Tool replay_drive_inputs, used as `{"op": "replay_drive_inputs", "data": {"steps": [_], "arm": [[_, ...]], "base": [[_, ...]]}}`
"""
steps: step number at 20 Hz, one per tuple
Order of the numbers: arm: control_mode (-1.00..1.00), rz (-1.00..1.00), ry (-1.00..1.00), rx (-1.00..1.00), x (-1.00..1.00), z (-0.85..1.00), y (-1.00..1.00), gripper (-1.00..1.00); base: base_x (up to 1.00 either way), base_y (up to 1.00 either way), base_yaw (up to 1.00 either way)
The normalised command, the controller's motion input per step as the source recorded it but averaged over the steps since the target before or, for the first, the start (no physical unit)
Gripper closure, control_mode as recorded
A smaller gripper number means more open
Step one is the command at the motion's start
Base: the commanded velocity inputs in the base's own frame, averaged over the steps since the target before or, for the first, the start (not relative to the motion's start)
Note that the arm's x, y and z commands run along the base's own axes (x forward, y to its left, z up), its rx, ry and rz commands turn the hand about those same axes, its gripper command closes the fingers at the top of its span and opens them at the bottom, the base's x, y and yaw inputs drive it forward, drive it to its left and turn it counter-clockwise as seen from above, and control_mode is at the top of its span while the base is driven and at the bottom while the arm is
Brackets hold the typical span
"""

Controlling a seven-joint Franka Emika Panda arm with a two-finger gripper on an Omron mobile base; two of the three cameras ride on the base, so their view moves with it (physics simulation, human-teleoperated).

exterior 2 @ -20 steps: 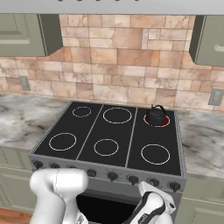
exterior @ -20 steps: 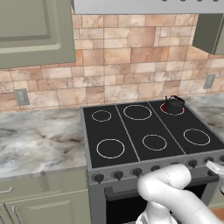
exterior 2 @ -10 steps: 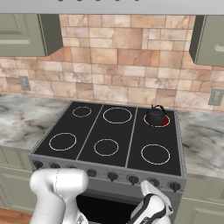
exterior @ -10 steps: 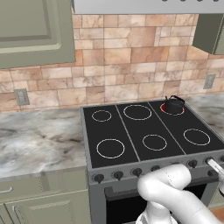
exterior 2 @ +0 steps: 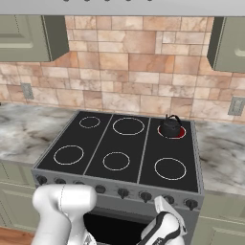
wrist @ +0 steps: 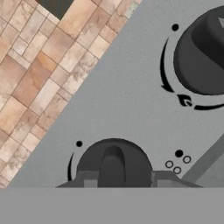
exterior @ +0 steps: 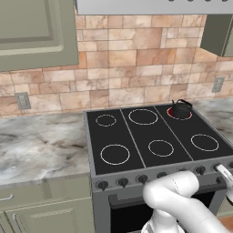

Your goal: The kettle is done boiling. Turn off the stove, then wait for 300 timesteps before moving the kettle to the dining table.

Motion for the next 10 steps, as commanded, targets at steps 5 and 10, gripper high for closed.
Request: {"op": "replay_drive_inputs", "data": {"steps": [5,10], "arm": [[-1.00,-0.08,0.03,0.17,-0.01,0.00,0.06,1.00],[-1.00,-0.07,0.02,0.20,-0.03,0.04,0.01,1.00]], "base": [[0.00,0.00,0.00],[0.00,0.00,0.00]]}}
